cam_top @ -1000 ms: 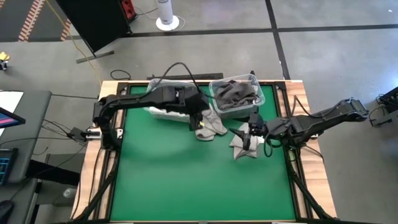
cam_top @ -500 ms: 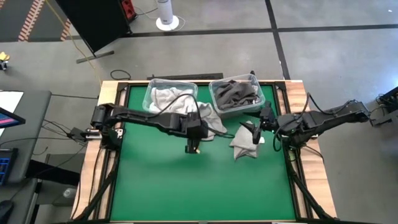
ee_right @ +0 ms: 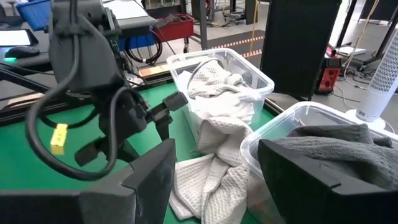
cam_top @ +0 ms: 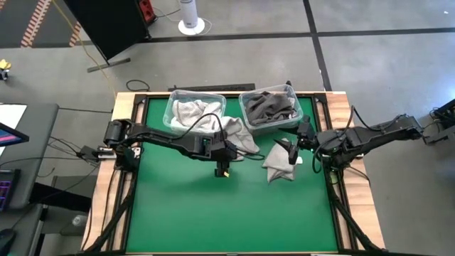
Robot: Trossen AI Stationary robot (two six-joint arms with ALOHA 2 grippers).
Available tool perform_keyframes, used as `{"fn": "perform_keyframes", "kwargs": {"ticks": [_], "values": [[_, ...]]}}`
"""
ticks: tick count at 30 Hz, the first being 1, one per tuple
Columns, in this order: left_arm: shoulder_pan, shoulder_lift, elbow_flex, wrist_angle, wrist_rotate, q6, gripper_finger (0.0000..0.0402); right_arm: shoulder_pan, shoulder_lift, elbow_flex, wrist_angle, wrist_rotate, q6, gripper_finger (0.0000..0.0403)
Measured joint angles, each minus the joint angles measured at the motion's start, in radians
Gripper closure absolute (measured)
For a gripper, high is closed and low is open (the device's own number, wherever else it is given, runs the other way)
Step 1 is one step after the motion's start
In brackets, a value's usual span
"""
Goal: Sort towels by color in basket
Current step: Put the gray microfiber towel into the left transparent bin
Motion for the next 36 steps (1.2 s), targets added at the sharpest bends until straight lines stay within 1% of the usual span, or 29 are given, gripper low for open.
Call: {"fn": "perform_keyframes", "kwargs": {"ticks": [2, 5, 10, 15, 17, 19, 21, 24, 26, 27, 28, 33, 36], "values": [[-0.005, 0.017, -0.014, 0.043, -0.032, 0.006, 0.0198, 0.000, 0.002, 0.000, 0.002, 0.000, 0.000, 0.0131], [-0.015, 0.046, -0.024, 0.055, -0.095, 0.044, 0.0198, 0.000, 0.002, 0.000, 0.004, 0.000, 0.000, 0.0131], [-0.026, 0.102, -0.020, 0.068, -0.122, 0.143, 0.0198, 0.000, 0.003, 0.000, 0.012, 0.000, -0.002, 0.0131], [-0.025, 0.132, -0.020, 0.041, -0.178, 0.163, 0.0198, 0.000, 0.008, 0.000, 0.011, 0.000, -0.003, 0.0131], [-0.019, 0.136, -0.020, 0.029, -0.186, 0.163, 0.0205, 0.000, 0.007, 0.000, 0.012, 0.000, -0.003, 0.0131], [-0.014, 0.144, -0.019, 0.038, -0.204, 0.170, 0.0222, 0.000, 0.007, 0.000, 0.012, 0.000, -0.003, 0.0131], [-0.012, 0.146, -0.020, 0.029, -0.233, 0.189, 0.0252, 0.000, 0.007, 0.000, 0.012, 0.000, -0.003, 0.0131], [-0.011, 0.148, -0.019, 0.047, -0.268, 0.214, 0.0316, 0.001, 0.007, 0.000, 0.012, 0.000, -0.003, 0.0131], [-0.011, 0.151, -0.019, 0.038, -0.283, 0.205, 0.0365, 0.000, 0.007, 0.000, 0.012, 0.000, -0.002, 0.0131], [-0.012, 0.151, -0.019, 0.035, -0.283, 0.193, 0.0383, 0.000, 0.007, 0.000, 0.012, 0.000, -0.002, 0.0131], [-0.012, 0.151, -0.019, 0.034, -0.284, 0.182, 0.0391, 0.000, 0.007, 0.000, 0.013, 0.000, -0.002, 0.0131], [-0.015, 0.150, -0.018, 0.018, -0.284, 0.164, 0.0399, 0.000, 0.007, 0.000, 0.021, 0.000, 0.005, 0.0131], [-0.025, 0.150, 0.021, -0.032, -0.284, 0.153, 0.0400, 0.000, 0.009, 0.000, 0.020, -0.001, 0.016, 0.0131]]}}
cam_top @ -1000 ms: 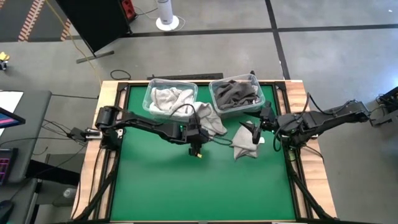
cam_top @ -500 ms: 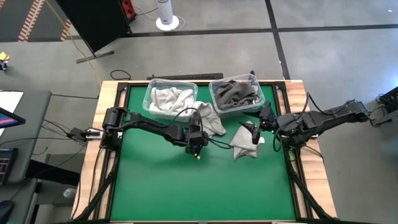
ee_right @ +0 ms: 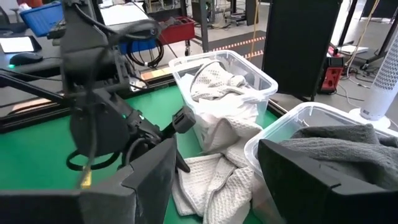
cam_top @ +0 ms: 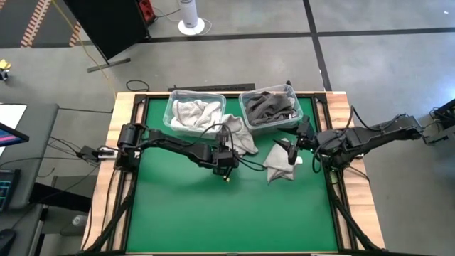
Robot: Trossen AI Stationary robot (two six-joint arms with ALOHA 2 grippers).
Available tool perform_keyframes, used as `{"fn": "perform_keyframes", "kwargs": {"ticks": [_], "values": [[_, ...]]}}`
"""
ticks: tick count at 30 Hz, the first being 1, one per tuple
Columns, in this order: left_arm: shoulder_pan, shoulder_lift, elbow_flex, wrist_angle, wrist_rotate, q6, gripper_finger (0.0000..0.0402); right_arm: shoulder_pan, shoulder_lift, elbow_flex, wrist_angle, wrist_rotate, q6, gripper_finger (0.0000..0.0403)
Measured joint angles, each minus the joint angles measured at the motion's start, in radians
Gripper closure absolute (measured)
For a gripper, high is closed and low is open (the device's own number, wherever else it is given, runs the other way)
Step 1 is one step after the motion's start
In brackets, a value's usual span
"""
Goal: Sort towels by color in basket
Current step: Put the gray microfiber towel into the left transparent bin
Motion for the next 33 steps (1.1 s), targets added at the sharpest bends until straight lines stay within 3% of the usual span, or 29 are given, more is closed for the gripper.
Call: {"fn": "perform_keyframes", "kwargs": {"ticks": [15, 25, 33], "values": [[-0.035, -0.038, 0.461, -0.346, -0.005, -0.011, 0.0401, 0.011, 0.024, 0.000, -0.003, -0.004, 0.008, 0.0131], [0.028, -0.242, 0.491, -0.359, -0.047, 0.009, 0.0401, 0.101, -0.024, 0.000, -0.002, 0.063, 0.006, 0.0131], [0.149, -0.397, 0.490, -0.286, -0.075, 0.063, 0.0401, 0.117, -0.023, 0.000, -0.003, 0.077, -0.002, 0.0131]]}}
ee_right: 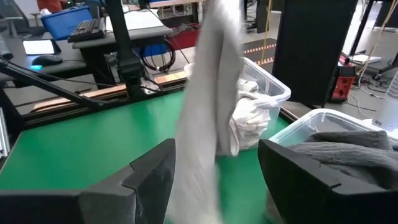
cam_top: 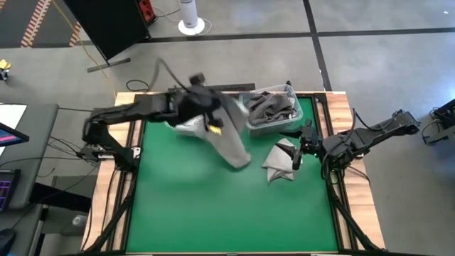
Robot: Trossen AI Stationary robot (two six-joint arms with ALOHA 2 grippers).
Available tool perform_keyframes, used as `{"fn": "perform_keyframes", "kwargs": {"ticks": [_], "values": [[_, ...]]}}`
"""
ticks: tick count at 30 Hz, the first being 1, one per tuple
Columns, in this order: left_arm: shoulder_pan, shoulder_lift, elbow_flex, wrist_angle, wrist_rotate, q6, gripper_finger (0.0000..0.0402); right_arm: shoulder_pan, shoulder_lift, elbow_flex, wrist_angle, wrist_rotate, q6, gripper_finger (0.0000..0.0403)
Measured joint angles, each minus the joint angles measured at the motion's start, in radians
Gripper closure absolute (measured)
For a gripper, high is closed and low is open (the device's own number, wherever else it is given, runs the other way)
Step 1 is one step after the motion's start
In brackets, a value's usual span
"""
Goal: Sort towels by color in basket
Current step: Put the gray microfiber towel into the left transparent bin
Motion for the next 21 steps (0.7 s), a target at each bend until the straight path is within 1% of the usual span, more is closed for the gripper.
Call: {"fn": "perform_keyframes", "kwargs": {"ticks": [5, 9, 11, 14, 17, 20, 21], "values": [[0.088, -0.089, 0.000, 0.206, -0.066, 0.120, 0.0401, -0.001, 0.000, 0.000, 0.002, 0.005, -0.015, 0.0131], [0.177, -0.136, 0.000, 0.382, -0.078, 0.187, 0.0401, -0.001, 0.000, 0.000, 0.004, 0.006, -0.018, 0.0131], [0.216, -0.153, 0.000, 0.448, -0.077, 0.197, 0.0401, -0.001, 0.000, 0.000, 0.005, 0.006, -0.018, 0.0131], [0.263, -0.168, 0.000, 0.499, -0.047, 0.189, 0.0401, -0.001, 0.000, 0.000, 0.006, 0.006, -0.018, 0.0131], [0.285, -0.180, 0.000, 0.519, -0.009, 0.170, 0.0401, -0.001, 0.000, 0.000, 0.006, 0.006, -0.018, 0.0131], [0.286, -0.185, 0.000, 0.527, -0.012, 0.195, 0.0401, -0.001, 0.001, 0.000, 0.004, 0.006, -0.018, 0.0131], [0.286, -0.184, 0.000, 0.526, -0.030, 0.210, 0.0401, -0.001, 0.001, 0.000, 0.003, 0.006, -0.018, 0.0131]]}}
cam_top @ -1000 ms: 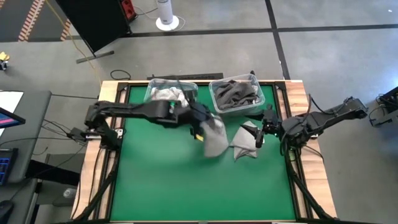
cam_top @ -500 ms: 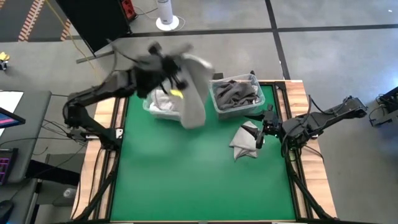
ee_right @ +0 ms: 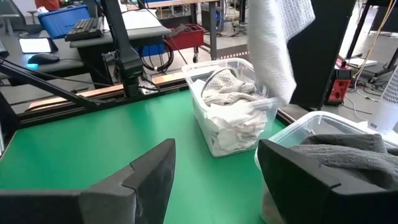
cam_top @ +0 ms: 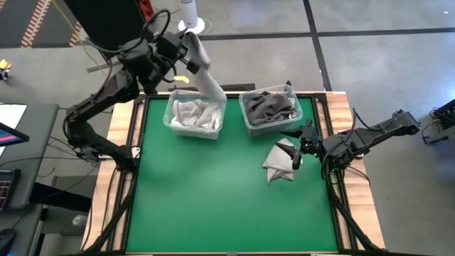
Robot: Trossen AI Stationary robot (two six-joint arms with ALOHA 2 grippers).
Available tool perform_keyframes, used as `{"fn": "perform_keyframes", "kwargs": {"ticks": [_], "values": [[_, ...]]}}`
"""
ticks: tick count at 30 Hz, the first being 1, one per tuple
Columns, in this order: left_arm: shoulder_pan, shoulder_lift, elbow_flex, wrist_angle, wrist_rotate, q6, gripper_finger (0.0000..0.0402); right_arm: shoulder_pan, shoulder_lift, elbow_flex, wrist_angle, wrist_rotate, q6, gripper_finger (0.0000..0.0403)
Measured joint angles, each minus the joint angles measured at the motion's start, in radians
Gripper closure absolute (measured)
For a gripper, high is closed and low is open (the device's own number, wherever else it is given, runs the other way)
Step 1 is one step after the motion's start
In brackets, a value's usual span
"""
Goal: Sort towels by color in basket
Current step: Put the gray microfiber towel into the left transparent bin
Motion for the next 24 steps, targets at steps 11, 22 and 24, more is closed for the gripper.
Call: {"fn": "perform_keyframes", "kwargs": {"ticks": [11, 22, 24], "values": [[-0.011, -0.024, 0.000, 0.116, -0.102, 0.133, 0.0401, 0.000, 0.001, 0.000, -0.003, 0.000, 0.001, 0.0131], [-0.018, -0.055, 0.000, 0.116, -0.116, 0.127, 0.0401, 0.000, 0.009, 0.000, -0.003, 0.000, 0.005, 0.0131], [-0.017, -0.053, 0.000, 0.042, -0.115, 0.083, 0.0401, 0.000, 0.011, 0.000, 0.002, 0.000, 0.005, 0.0131]]}}
